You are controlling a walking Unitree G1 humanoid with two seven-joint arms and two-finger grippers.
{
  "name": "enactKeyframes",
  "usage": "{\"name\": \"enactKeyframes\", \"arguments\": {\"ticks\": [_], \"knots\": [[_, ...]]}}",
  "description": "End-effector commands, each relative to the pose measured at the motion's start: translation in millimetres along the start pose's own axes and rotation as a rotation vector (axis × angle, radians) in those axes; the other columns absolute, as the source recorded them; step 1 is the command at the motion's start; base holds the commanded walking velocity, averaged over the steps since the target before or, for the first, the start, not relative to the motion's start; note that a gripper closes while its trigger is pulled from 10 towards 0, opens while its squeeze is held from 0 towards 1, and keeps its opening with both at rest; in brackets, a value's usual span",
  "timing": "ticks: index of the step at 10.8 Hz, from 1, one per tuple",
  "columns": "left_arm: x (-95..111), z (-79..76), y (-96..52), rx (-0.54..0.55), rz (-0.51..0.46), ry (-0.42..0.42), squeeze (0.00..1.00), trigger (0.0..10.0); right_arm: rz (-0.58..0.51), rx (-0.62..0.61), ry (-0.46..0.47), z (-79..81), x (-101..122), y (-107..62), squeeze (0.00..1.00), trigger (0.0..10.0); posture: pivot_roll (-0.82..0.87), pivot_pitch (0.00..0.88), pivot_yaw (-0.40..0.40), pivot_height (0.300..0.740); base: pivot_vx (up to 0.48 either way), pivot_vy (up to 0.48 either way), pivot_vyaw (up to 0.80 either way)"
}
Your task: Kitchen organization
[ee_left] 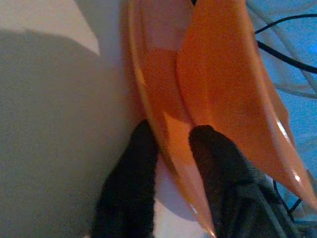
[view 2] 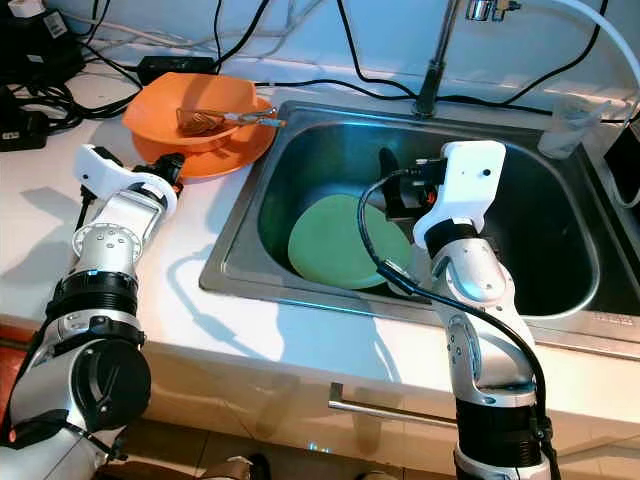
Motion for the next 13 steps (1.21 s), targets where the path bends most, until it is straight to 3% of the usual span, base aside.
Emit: {"name": "enactKeyframes", "arguments": {"ticks": [1, 9, 13], "knots": [[-42.4, 25.9, 0.1, 0.088, 0.151, 0.006, 0.0, 0.0, -0.016, -0.003, 0.0, -2.1, 6.5, -0.5, 0.0, 10.0, -0.17, 0.127, -0.012, 0.74, 0.0, 0.0, 0.0], [-40.2, 27.3, 2.1, 0.093, 0.156, -0.002, 0.0, 0.0, -0.013, -0.007, 0.001, -2.9, 5.7, -0.5, 0.0, 10.0, -0.17, 0.127, -0.01, 0.74, 0.0, 0.0, 0.0], [-44.0, 51.5, -7.4, 0.192, 0.161, -0.039, 0.0, 0.0, -0.012, 0.003, -0.002, -2.8, 5.7, 1.4, 0.0, 10.0, -0.16, 0.126, -0.015, 0.74, 0.0, 0.0, 0.0]]}}
Point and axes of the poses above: a point about 5 cm out from each wrist's last joint towards the gripper, its own y axis pointing out of the wrist towards the gripper, its own x axis along the axis of the wrist's last joint, z = x × y, the point moved 5 cm from there along y, pointing out of the wrist towards the gripper
